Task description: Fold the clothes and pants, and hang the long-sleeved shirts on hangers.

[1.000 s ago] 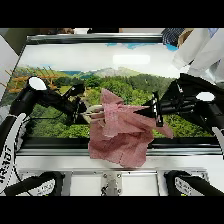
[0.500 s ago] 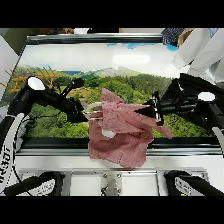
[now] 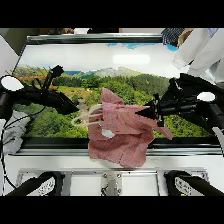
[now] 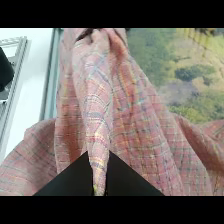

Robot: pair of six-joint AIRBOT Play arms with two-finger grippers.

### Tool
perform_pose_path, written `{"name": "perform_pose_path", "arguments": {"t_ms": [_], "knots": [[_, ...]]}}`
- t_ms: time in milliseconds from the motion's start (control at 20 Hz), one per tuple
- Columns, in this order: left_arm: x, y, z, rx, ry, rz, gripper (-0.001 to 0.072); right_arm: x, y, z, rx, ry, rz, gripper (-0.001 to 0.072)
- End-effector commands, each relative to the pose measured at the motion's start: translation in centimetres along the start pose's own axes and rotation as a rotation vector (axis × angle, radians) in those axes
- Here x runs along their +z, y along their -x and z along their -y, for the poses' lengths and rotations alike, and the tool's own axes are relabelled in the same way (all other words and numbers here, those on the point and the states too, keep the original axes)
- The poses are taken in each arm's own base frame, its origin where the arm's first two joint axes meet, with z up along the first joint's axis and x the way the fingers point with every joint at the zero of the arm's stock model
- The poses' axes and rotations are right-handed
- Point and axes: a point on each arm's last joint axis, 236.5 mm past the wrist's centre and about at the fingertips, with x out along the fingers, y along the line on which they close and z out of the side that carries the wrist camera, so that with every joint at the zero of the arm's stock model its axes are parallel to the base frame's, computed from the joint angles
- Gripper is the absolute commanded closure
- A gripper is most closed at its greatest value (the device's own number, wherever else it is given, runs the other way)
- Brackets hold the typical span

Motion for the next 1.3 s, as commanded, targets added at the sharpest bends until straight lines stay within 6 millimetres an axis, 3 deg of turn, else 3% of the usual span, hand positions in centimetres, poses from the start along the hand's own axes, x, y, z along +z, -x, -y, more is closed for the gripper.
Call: {"name": "perform_pose_path", "arguments": {"t_ms": [0,300,450,600,800,1050,1250], "knots": [[0.7,2.6,-2.3,0.101,0.145,0.086,0.0196,-0.2,0.1,0.9,-0.040,-0.058,-0.009,0.0703],[0.7,7.1,-3.6,0.204,0.375,0.200,0.0197,3.7,0.6,1.9,-0.105,-0.059,0.125,0.0703],[0.4,7.3,-2.8,0.209,0.473,0.225,0.0245,4.5,1.3,3.4,-0.213,-0.062,0.124,0.0703],[-1.6,4.6,-1.7,0.192,0.581,0.228,0.0245,5.1,1.7,3.8,-0.258,-0.077,0.129,0.0703],[-3.7,-1.3,0.4,0.152,0.754,0.228,0.0244,5.2,1.7,3.7,-0.258,-0.074,0.129,0.0703],[-0.9,-7.2,3.1,0.113,0.774,0.262,0.0244,5.2,1.7,3.7,-0.258,-0.074,0.129,0.0703],[1.9,-9.8,4.6,0.064,0.751,0.266,0.0244,5.2,1.7,3.7,-0.258,-0.073,0.129,0.0703]]}}
